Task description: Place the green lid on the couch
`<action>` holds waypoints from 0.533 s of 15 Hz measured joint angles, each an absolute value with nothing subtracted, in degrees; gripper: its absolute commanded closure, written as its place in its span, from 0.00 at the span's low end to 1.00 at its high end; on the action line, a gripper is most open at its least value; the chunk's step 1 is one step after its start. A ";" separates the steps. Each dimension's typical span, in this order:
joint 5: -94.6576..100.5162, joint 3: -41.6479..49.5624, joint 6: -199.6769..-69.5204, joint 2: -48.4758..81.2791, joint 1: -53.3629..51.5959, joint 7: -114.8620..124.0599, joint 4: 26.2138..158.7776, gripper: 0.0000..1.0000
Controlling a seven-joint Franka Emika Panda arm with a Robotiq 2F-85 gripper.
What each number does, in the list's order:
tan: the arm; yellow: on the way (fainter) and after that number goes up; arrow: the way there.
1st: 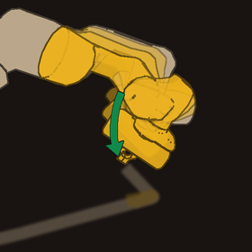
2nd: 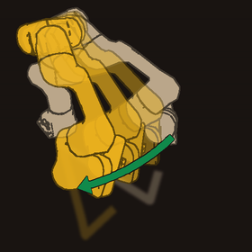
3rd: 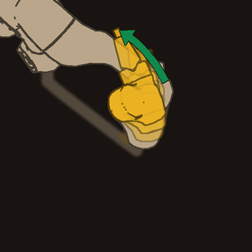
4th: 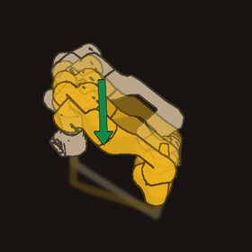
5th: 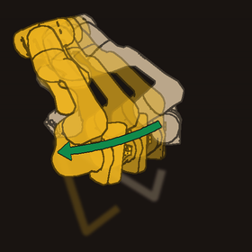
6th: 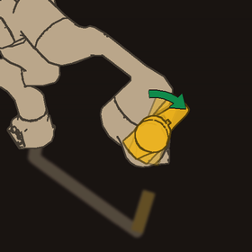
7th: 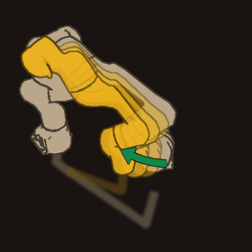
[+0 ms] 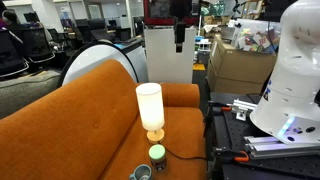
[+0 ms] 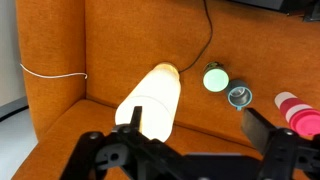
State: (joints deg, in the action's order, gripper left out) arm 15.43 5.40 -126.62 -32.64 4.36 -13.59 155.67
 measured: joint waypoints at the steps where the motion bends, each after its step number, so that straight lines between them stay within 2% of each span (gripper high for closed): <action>1: 15.43 5.40 -126.62 -32.64 4.36 -13.59 155.67 0.00; 8: 15.45 1.62 -127.76 -29.30 1.54 -12.52 152.83 0.00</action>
State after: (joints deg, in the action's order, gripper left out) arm 15.45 1.62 -127.76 -29.30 1.54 -12.52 152.83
